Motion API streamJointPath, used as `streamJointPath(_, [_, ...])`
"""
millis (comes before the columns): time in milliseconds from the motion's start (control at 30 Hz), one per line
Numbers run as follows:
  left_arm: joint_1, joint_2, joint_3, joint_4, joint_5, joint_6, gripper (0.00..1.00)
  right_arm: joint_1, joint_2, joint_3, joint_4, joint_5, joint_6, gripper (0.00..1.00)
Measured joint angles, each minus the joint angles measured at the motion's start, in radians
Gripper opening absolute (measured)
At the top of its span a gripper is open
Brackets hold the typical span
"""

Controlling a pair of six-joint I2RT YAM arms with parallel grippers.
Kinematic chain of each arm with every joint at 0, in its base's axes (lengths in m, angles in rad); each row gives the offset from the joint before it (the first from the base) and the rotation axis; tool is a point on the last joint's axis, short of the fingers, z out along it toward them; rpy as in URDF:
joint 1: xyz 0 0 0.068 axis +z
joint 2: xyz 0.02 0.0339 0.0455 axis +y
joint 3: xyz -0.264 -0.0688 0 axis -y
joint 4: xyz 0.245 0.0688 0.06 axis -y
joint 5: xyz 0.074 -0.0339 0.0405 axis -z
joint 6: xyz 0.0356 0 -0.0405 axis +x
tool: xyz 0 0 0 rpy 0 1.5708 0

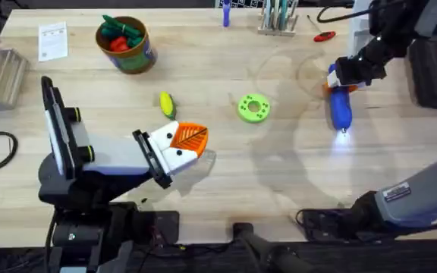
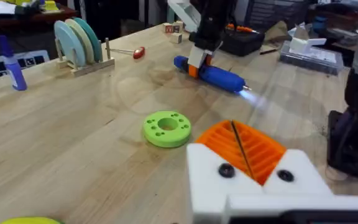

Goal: Pick up the gripper from the table and insert it into the empty holder that is missing its gripper. Then pick up a screw, insert it into the mounting hole, and use the screwdriver to tighten it. Finally, clean up the table by picking up the vegetable and placing it into the bucket.

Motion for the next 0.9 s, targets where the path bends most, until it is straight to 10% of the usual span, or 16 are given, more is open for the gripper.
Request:
streamJointPath(533, [0.000, 0.000, 0.000, 0.000, 0.000, 0.000, 0.016, 0.061, -0.019, 0.016, -0.018, -0.014, 0.000, 0.023])
streamJointPath(900, [0.000, 0.000, 0.000, 0.000, 0.000, 0.000, 0.016, 0.194, -0.299, 0.129, 0.003, -0.032, 0.077, 0.023])
